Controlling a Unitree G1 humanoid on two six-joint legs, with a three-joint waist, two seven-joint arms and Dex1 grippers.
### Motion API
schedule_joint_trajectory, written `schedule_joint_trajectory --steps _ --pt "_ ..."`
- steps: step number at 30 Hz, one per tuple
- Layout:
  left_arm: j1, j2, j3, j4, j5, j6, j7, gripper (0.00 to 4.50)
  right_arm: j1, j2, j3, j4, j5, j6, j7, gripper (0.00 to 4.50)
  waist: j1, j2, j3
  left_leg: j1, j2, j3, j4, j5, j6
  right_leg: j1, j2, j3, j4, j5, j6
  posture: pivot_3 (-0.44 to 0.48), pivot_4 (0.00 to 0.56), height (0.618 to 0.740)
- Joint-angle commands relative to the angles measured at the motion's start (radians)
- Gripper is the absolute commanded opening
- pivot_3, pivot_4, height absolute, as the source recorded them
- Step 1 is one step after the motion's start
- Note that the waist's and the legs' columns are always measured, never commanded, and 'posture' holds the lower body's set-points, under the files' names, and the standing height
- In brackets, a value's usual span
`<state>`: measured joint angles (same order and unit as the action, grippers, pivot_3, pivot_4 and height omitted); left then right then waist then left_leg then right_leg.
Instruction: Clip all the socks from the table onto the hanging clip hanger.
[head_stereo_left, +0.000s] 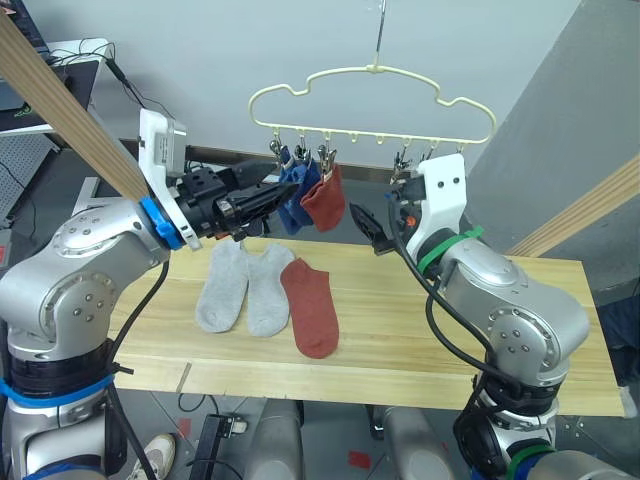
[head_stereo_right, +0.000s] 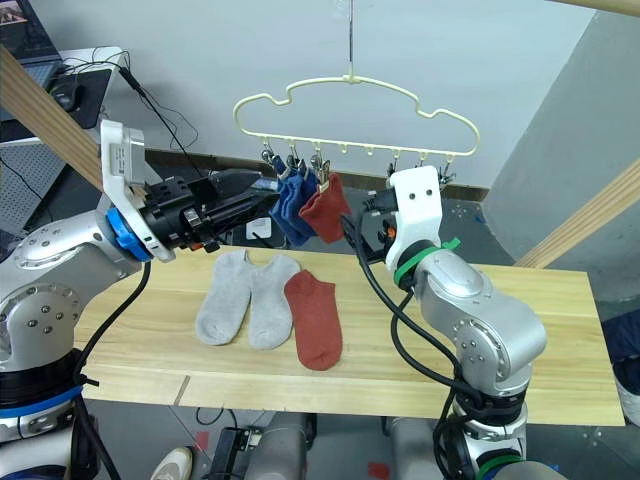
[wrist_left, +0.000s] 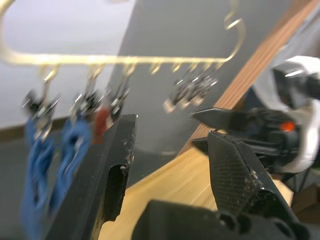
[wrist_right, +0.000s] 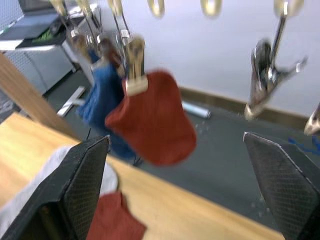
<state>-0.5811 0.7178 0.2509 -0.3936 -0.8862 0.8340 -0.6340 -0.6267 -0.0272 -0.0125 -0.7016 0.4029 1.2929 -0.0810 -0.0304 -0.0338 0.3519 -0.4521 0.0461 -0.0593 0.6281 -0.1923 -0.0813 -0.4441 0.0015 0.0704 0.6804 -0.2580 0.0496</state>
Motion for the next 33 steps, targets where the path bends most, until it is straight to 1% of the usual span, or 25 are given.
schedule_joint_trajectory --steps 1,2,4,7,10,15,22,33 --pt "-0.021 0.001 0.023 0.002 -0.04 -0.018 -0.041 2.55 -0.022 0.027 0.004 -0.009 -0.035 -0.027 -0.032 3.17 0.0 0.0 0.0 0.0 0.0 0.0 0.0 0.0 0.0 0.0 0.0 0.0 0.0 0.0 0.0 0.028 0.344 0.74" --pt "-0.023 0.007 0.021 0.005 -0.048 -0.013 -0.053 2.55 -0.031 0.044 0.002 0.005 -0.04 -0.028 -0.038 2.85 0.0 0.0 0.0 0.0 0.0 0.0 0.0 0.0 0.0 0.0 0.0 0.0 0.0 0.0 0.0 0.03 0.339 0.74" --pt "-0.024 0.015 0.021 0.01 -0.049 -0.019 -0.079 2.55 -0.045 0.07 0.003 0.023 -0.053 -0.03 -0.051 2.85 -0.002 0.0 0.0 0.0 0.0 0.0 0.0 0.0 0.0 0.0 0.0 0.0 0.0 0.0 0.0 0.03 0.336 0.74" --pt "-0.024 0.02 0.024 0.017 -0.041 -0.029 -0.103 2.55 -0.047 0.081 0.006 0.026 -0.073 -0.033 -0.061 2.85 -0.001 0.0 0.0 0.0 0.0 0.0 0.0 0.0 0.0 0.0 0.0 0.0 0.0 0.0 0.0 0.03 0.331 0.74" --pt "-0.023 0.024 0.021 0.024 -0.027 -0.046 -0.122 2.55 -0.045 0.087 0.004 0.027 -0.088 -0.033 -0.064 2.27 -0.001 0.0 0.0 0.0 0.0 0.0 0.0 0.0 0.0 0.0 0.0 0.0 0.0 0.0 0.0 0.03 0.329 0.74" --pt "-0.005 0.031 0.015 0.03 0.0 -0.078 -0.15 2.55 -0.045 0.1 -0.005 0.027 -0.097 -0.015 -0.062 2.27 -0.001 0.0 0.0 0.0 0.0 0.0 0.0 0.0 0.0 0.0 0.0 0.0 0.0 0.0 0.0 0.035 0.331 0.74" --pt "0.003 0.023 0.013 0.024 0.007 -0.089 -0.154 2.55 -0.06 0.114 -0.015 0.06 -0.152 -0.018 -0.099 2.27 -0.001 0.0 0.0 0.0 0.0 0.0 0.0 0.0 0.0 0.0 0.0 0.0 0.0 0.0 0.0 0.033 0.336 0.74" --pt "0.016 0.023 0.013 0.014 0.002 -0.086 -0.139 2.55 -0.143 0.107 -0.037 0.217 -0.205 -0.13 -0.087 2.27 -0.001 0.0 0.0 0.0 0.0 0.0 0.0 0.0 0.0 0.0 0.0 0.0 0.0 0.0 0.0 0.041 0.346 0.74"
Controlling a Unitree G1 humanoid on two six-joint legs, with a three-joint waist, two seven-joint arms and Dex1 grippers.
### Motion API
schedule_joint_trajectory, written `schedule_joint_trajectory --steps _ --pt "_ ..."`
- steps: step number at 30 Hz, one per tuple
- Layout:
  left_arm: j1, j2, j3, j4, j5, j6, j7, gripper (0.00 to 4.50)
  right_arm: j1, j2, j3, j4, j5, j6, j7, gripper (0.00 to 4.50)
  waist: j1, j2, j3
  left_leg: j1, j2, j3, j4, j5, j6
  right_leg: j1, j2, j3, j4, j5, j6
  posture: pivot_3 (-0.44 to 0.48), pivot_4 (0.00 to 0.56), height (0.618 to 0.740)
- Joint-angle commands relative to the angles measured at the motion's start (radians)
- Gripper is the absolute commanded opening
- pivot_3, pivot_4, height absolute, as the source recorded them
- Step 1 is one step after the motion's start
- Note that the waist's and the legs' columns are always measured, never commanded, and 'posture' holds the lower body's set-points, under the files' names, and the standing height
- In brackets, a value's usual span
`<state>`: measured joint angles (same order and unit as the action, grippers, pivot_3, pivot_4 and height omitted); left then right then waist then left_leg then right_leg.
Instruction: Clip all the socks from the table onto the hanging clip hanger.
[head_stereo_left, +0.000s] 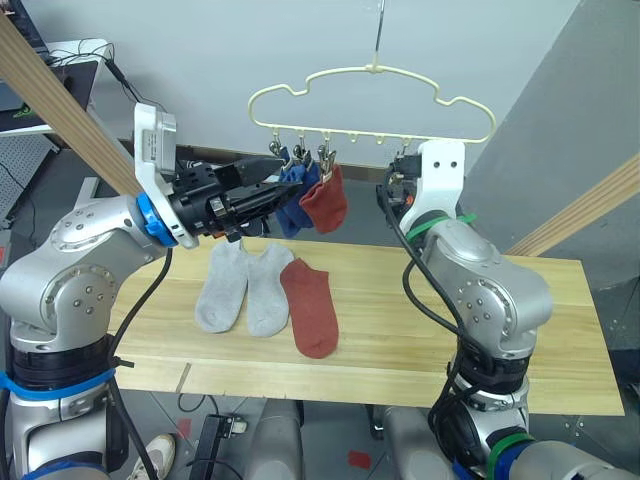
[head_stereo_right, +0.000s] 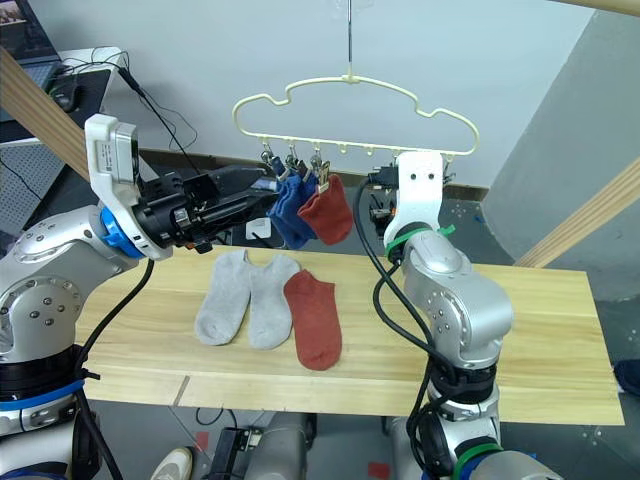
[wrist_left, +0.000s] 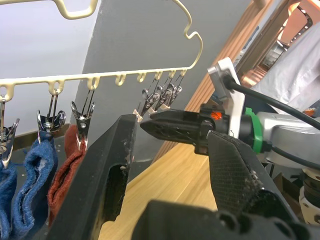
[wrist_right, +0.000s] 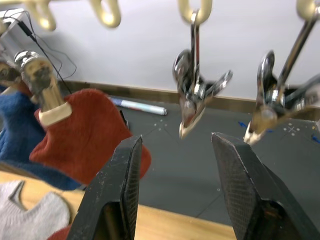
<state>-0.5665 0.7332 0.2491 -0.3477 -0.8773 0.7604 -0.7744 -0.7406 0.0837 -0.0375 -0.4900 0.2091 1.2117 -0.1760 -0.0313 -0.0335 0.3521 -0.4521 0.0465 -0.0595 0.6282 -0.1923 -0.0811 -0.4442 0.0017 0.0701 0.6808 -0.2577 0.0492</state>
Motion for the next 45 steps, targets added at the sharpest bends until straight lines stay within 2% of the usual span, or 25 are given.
schedule_joint_trajectory --steps 1,12,29,36,45 --pt "0.004 0.008 0.015 -0.032 -0.007 -0.012 0.002 2.55 -0.038 -0.009 -0.014 0.02 -0.012 -0.06 0.014 2.27 0.0 0.0 0.0 0.0 0.0 0.0 0.0 0.0 0.0 0.0 0.0 0.0 0.0 0.0 0.0 0.042 0.348 0.74" --pt "0.022 0.014 0.016 -0.055 -0.013 -0.004 0.014 2.55 -0.127 -0.027 -0.036 0.153 -0.014 -0.151 0.034 2.27 0.001 0.001 0.001 0.0 0.0 0.0 0.0 0.0 0.0 0.0 0.0 0.0 0.0 0.0 0.0 0.055 0.365 0.74" --pt "0.035 0.014 0.017 -0.075 -0.012 0.004 0.049 2.55 -0.175 -0.007 -0.05 0.243 -0.012 -0.197 0.04 2.27 0.002 0.002 0.001 0.0 0.0 0.0 -0.001 0.0 0.0 0.0 0.0 0.0 0.0 0.0 0.0 0.076 0.366 0.74" --pt "0.039 0.008 0.014 -0.076 -0.006 0.001 0.057 2.55 -0.176 -0.026 -0.055 0.223 -0.02 -0.174 0.031 2.27 0.002 0.002 0.001 0.0 0.0 0.0 -0.001 0.0 0.0 0.0 0.0 0.0 0.0 0.0 0.0 0.059 0.368 0.74" --pt "-0.006 -0.016 -0.018 -0.068 -0.002 0.008 0.099 2.55 -0.185 0.016 -0.059 0.214 -0.026 -0.153 0.016 2.27 0.001 0.002 0.002 0.0 0.0 0.0 -0.001 0.0 0.0 0.0 0.0 0.0 0.0 0.0 0.0 0.048 0.366 0.74"
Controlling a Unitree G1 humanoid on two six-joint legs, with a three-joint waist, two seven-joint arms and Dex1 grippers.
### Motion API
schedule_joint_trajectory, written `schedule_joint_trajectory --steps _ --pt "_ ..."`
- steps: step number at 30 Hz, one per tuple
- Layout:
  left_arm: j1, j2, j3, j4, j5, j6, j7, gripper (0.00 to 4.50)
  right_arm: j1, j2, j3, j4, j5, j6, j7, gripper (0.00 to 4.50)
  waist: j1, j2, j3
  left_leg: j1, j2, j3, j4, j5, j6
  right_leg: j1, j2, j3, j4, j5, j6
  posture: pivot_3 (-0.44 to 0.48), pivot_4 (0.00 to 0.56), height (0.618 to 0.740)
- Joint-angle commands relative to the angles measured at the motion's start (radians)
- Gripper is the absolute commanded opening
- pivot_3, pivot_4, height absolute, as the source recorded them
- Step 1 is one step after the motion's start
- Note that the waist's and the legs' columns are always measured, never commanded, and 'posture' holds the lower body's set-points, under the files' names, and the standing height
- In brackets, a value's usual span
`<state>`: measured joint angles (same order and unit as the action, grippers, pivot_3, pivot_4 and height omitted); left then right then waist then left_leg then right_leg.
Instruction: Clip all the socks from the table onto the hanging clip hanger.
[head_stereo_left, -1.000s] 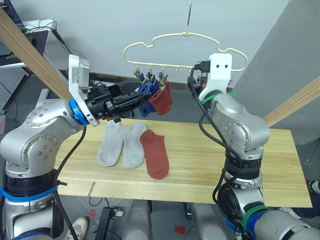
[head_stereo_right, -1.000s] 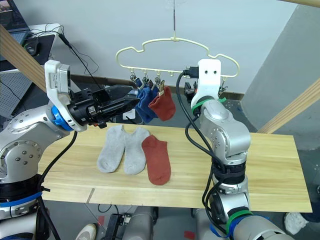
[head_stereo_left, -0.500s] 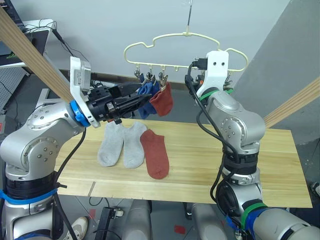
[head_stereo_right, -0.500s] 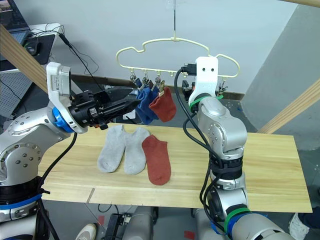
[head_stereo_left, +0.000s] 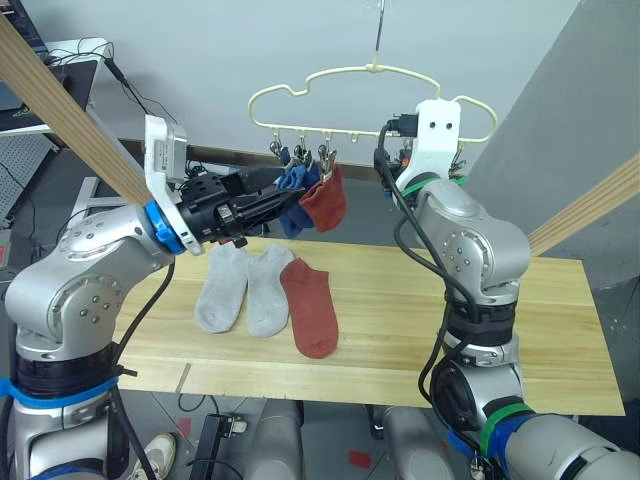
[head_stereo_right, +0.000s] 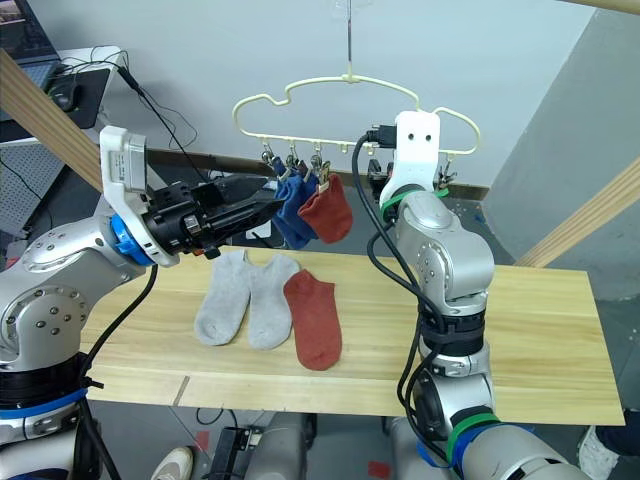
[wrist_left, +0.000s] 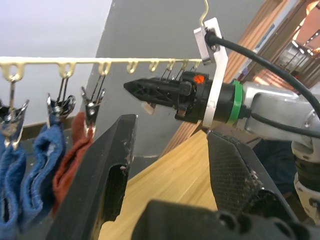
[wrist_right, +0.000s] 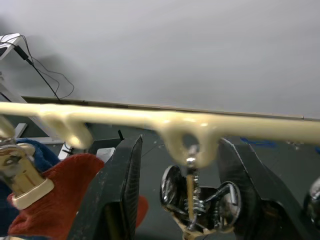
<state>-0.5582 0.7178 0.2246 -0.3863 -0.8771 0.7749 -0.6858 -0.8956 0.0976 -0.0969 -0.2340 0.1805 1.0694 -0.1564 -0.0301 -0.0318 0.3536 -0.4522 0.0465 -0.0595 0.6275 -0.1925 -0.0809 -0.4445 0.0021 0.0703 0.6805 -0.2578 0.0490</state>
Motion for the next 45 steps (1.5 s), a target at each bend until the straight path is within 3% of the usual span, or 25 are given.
schedule_joint_trajectory --steps 1,8,25,45 --pt "-0.016 -0.001 0.006 -0.03 -0.004 -0.005 0.013 2.55 -0.033 0.002 -0.001 -0.037 0.001 -0.014 -0.003 2.27 0.0 0.0 0.0 0.0 0.0 0.0 0.0 0.0 0.0 0.0 0.0 0.0 0.0 0.0 0.0 0.049 0.366 0.74" --pt "-0.007 0.003 0.014 -0.04 -0.014 -0.002 0.025 2.55 -0.033 -0.006 -0.002 -0.039 -0.01 0.001 -0.009 2.27 0.0 0.0 0.0 0.0 0.0 0.0 0.0 0.0 0.0 0.0 0.0 0.0 0.0 0.0 0.0 0.052 0.364 0.74" --pt "0.014 -0.016 0.008 -0.026 -0.002 -0.024 0.009 2.55 0.021 0.012 0.004 -0.242 -0.014 0.219 -0.036 2.27 -0.003 0.0 0.0 0.0 0.0 0.0 -0.001 0.0 0.0 -0.001 0.0 0.0 0.0 0.0 0.0 0.016 0.365 0.74" --pt "0.062 -0.005 0.033 -0.04 0.004 -0.038 0.008 2.55 -0.032 0.032 0.002 -0.158 -0.015 0.149 -0.013 2.27 -0.002 0.0 0.0 0.0 0.0 0.001 -0.002 0.0 0.0 -0.001 0.0 0.0 -0.001 0.0 0.0 0.045 0.351 0.74"
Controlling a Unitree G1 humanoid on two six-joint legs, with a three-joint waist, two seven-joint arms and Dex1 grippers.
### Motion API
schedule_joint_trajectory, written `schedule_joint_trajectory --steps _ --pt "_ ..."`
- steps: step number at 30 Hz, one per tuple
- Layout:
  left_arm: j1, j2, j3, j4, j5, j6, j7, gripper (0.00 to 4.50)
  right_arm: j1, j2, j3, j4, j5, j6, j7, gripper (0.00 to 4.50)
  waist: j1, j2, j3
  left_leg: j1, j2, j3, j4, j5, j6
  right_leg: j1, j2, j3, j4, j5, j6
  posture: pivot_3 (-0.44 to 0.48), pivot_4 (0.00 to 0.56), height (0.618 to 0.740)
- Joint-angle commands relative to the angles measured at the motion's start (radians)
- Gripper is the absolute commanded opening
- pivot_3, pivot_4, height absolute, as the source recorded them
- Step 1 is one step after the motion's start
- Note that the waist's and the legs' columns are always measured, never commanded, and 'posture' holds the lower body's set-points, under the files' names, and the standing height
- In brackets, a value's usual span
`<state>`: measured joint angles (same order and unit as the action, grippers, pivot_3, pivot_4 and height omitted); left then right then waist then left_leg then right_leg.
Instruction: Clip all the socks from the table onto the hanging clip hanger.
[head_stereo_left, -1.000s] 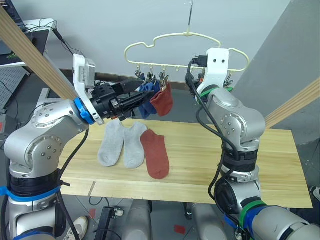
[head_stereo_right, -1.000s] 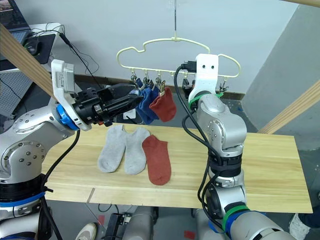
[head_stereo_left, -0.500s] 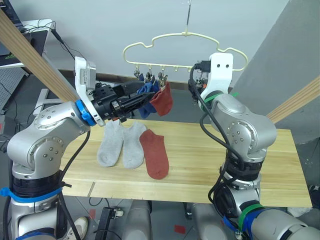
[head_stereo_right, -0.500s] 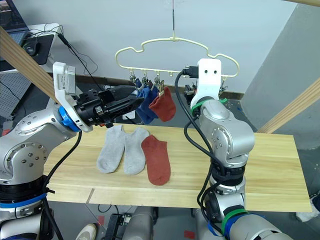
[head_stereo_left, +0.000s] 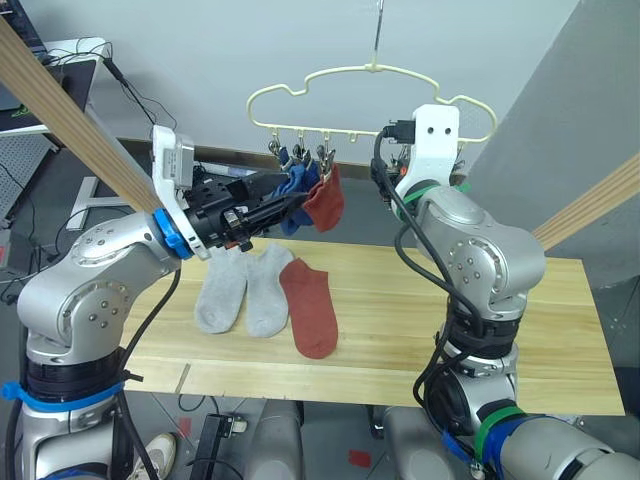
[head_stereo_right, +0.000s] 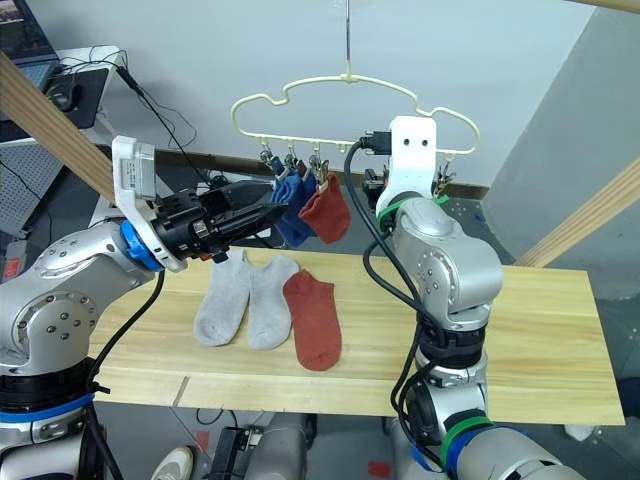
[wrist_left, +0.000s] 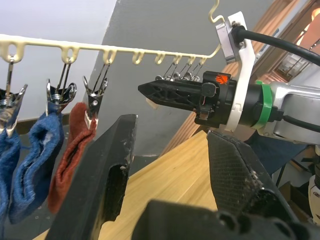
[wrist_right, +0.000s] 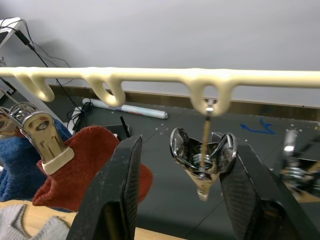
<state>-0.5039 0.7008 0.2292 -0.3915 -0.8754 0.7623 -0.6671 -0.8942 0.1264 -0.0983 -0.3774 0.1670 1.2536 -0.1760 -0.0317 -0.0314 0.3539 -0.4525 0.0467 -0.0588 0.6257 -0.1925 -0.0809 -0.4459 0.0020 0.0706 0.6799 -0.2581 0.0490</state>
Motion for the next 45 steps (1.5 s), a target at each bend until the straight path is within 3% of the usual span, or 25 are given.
schedule_joint_trajectory --steps 1,12,21,31,45 --pt "0.01 0.013 0.028 -0.034 0.003 -0.028 -0.012 2.55 -0.035 0.004 0.004 -0.01 -0.001 -0.039 0.007 2.27 0.0 0.0 0.0 0.0 0.0 0.0 0.0 0.0 0.0 0.0 0.0 0.0 0.0 0.0 0.0 0.045 0.351 0.74" --pt "0.025 0.019 0.037 -0.032 0.009 -0.039 -0.017 2.55 -0.044 -0.014 0.017 0.025 -0.009 -0.078 0.009 2.27 0.0 0.0 0.0 0.0 0.0 0.0 0.0 0.0 0.0 0.0 0.0 0.0 0.0 0.0 0.0 0.056 0.349 0.74" --pt "0.028 0.024 0.037 -0.029 0.018 -0.034 -0.022 2.55 -0.043 -0.019 0.018 0.032 -0.039 -0.081 -0.006 0.04 0.0 0.0 0.0 0.0 0.0 0.0 0.0 0.0 0.0 0.0 0.0 0.0 0.0 0.0 0.0 0.049 0.351 0.74" --pt "0.02 0.029 -0.036 -0.047 0.05 0.105 0.095 2.55 -0.056 -0.013 -0.006 0.022 -0.036 -0.062 -0.009 0.02 0.0 0.0 0.0 0.0 0.0 0.0 0.0 0.0 0.0 0.0 0.0 0.0 0.0 0.0 0.0 0.039 0.357 0.74" --pt "0.087 0.012 -0.206 -0.043 0.272 -0.029 0.055 2.55 -0.1 0.101 -0.188 0.022 0.059 -0.025 -0.072 0.02 0.002 0.0 0.0 0.0 0.0 0.0 0.0 0.0 0.0 0.0 0.0 0.0 0.0 0.0 0.0 0.026 0.358 0.74"
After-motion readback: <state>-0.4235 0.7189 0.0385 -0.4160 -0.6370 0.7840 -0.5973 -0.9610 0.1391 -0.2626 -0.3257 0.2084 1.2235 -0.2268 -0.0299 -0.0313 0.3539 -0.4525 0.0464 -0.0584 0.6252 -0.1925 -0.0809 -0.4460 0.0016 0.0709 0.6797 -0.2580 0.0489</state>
